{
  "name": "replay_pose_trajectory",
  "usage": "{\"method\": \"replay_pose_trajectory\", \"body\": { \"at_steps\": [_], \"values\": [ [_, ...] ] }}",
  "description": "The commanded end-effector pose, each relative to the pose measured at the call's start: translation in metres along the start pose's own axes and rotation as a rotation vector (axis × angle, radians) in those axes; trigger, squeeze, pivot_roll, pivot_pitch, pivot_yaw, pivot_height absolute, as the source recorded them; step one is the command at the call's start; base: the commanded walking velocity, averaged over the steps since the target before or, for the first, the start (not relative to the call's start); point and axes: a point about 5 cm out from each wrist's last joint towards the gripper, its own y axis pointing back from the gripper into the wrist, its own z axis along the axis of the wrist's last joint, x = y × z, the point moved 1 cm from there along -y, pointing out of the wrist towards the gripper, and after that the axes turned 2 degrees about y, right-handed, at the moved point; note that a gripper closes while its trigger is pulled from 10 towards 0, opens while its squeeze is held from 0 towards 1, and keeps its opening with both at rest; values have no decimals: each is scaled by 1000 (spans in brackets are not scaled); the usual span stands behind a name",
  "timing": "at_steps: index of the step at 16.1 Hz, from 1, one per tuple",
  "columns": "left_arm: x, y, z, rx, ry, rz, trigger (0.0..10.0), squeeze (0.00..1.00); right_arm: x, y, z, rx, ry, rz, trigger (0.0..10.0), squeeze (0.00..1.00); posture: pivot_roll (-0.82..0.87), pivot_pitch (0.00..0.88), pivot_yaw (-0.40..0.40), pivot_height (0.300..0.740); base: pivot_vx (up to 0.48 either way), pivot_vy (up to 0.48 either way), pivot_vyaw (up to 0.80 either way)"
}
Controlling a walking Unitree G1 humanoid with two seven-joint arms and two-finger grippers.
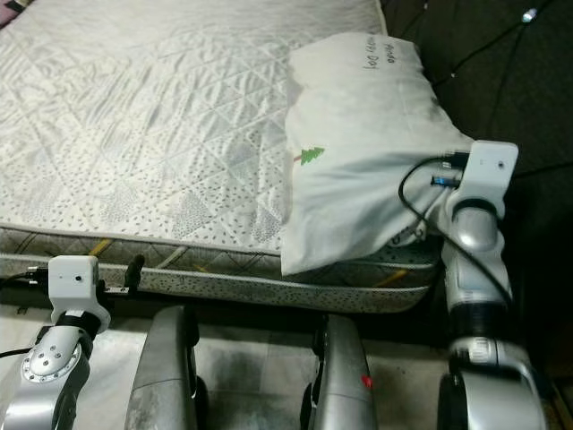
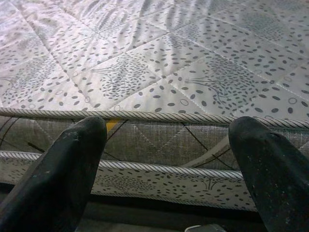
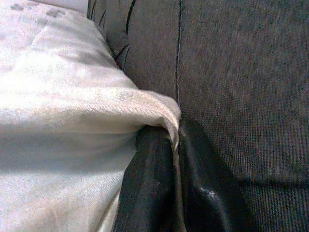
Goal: Clean up the room
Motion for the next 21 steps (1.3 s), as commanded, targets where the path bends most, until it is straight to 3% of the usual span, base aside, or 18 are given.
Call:
{"method": "replay_pose_trajectory", "body": {
  "at_steps": [1, 6, 7, 8, 9, 10, 13, 17, 18, 21],
  "values": [
    [2, 2, -3, 12, -8, 0, 10000, 0, 1, 12, -1, -21, -10, 0, 0, 0, 102, 94, -19, 547, 0, 0, 0],
    [2, 5, -7, 24, -7, 4, 10000, 0, 42, 64, -33, 73, -33, 152, 0, 0, 98, 93, -18, 547, 0, 0, 0],
    [2, 5, -7, 27, -5, 4, 10000, 0, 52, 69, -37, 107, -36, 188, 4471, 0, 97, 93, -21, 547, 0, 0, 0],
    [2, 4, -7, 28, -5, 4, 10000, 0, 56, 68, -38, 121, -39, 203, 10000, 0, 96, 97, -24, 547, 0, 0, 0],
    [1, 4, -7, 27, -5, 4, 10000, 0, 57, 64, -35, 111, -35, 199, 10000, 325, 96, 110, -23, 547, 0, 0, 0],
    [2, 3, -7, 26, -4, 5, 10000, 0, 57, 57, -29, 86, -39, 195, 10000, 1000, 97, 104, -28, 547, 0, 0, 0],
    [4, 4, -7, 27, -1, 17, 10000, 0, 54, 48, -18, 49, -22, 180, 10000, 1000, 96, 106, -32, 547, 0, 0, 0],
    [4, 4, -7, 23, -1, 25, 10000, 0, 52, 50, -12, 4, 14, 163, 10000, 1000, 95, 101, -32, 547, 0, 0, 0],
    [5, 3, -7, 20, -4, 26, 10000, 0, 56, 51, 2, -83, 43, 190, 10000, 1000, 90, 95, -29, 547, 0, 0, 0],
    [4, 1, -6, 18, -6, 23, 10000, 0, 64, 58, 18, -189, 78, 234, 10000, 1000, 87, 93, -33, 547, 0, 0, 0]
  ]
}}
